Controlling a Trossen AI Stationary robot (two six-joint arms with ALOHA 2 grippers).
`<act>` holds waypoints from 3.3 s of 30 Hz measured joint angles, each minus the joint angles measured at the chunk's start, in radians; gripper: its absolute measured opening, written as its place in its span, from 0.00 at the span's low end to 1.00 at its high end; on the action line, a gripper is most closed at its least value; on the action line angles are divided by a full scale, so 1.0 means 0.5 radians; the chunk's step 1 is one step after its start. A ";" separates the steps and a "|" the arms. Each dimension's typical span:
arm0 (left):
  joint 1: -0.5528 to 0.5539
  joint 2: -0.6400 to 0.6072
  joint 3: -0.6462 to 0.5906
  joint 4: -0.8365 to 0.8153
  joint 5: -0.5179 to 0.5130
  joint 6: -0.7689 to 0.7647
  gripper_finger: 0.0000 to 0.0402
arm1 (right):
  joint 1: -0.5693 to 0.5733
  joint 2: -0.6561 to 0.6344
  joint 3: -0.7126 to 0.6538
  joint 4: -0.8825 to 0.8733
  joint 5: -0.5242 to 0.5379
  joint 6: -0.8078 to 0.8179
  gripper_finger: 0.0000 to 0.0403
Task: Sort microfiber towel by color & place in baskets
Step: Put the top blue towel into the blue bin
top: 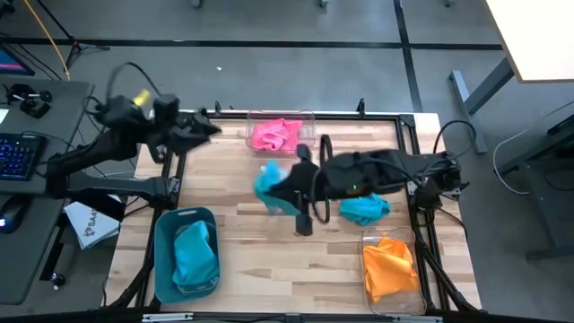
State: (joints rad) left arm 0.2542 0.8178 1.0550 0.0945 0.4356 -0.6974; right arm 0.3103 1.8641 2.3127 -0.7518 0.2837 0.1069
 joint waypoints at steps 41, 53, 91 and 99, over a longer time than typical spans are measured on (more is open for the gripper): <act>-1.166 0.631 -0.001 0.431 -0.571 0.682 0.49 | 0.201 0.003 -0.009 0.532 -0.469 0.227 0.00; -1.166 0.829 0.000 0.692 -0.469 0.663 0.49 | 0.055 0.003 -0.009 0.534 -0.535 0.216 0.00; -1.608 0.011 -0.002 -1.344 -0.959 -0.043 0.00 | -0.027 -0.020 -0.006 0.324 -0.148 0.136 0.60; -2.452 0.183 -0.002 -1.969 -1.318 -0.990 0.00 | -0.089 -0.018 -0.008 0.111 -0.080 0.154 0.62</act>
State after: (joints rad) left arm -0.9718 0.9095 1.0538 -0.8898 -0.2232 -1.1926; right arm 0.2660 1.8553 2.3089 -0.6963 0.2440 0.1840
